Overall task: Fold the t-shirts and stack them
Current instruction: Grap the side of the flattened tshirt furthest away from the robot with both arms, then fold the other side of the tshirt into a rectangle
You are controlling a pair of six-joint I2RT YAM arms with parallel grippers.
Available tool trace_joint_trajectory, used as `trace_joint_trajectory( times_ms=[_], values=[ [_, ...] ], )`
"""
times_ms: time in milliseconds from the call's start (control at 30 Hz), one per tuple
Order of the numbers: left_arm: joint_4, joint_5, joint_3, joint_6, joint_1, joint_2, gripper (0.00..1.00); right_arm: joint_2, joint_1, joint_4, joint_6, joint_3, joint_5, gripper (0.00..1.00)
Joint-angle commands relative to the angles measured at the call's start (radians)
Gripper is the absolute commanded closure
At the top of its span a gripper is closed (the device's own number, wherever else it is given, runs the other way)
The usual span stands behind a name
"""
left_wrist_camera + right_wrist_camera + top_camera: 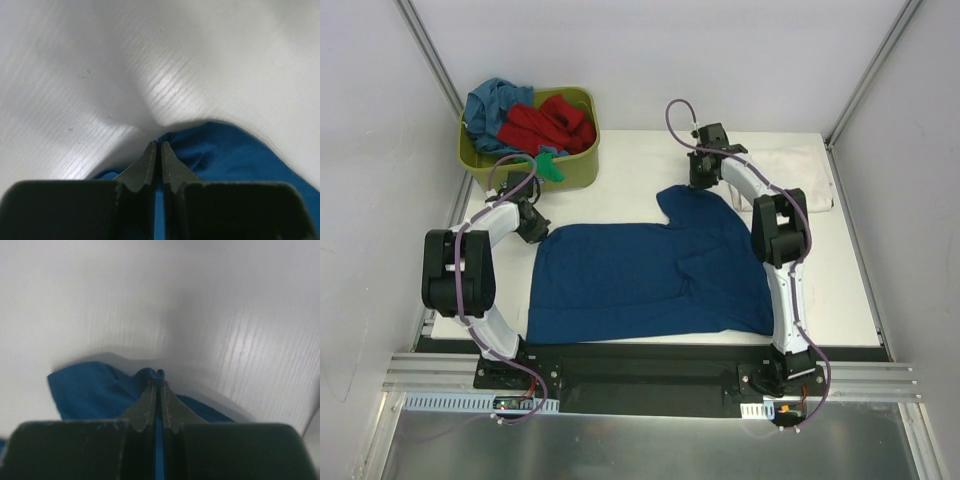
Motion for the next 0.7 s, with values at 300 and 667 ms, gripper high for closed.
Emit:
trace_joint_trajectory(
  times_ms=[300,667],
  values=[
    [0.110,0.053,-0.217,0.074,-0.049,-0.287,1.00,-0.652,0.070,0.167,-0.093,-0.630,-0.154,1.00],
    [0.173,0.057,-0.476,0.076,-0.080,-0.588,1.00,-1.089,0.143,0.113,-0.033,-1.023,-0.016,0.99]
  ],
)
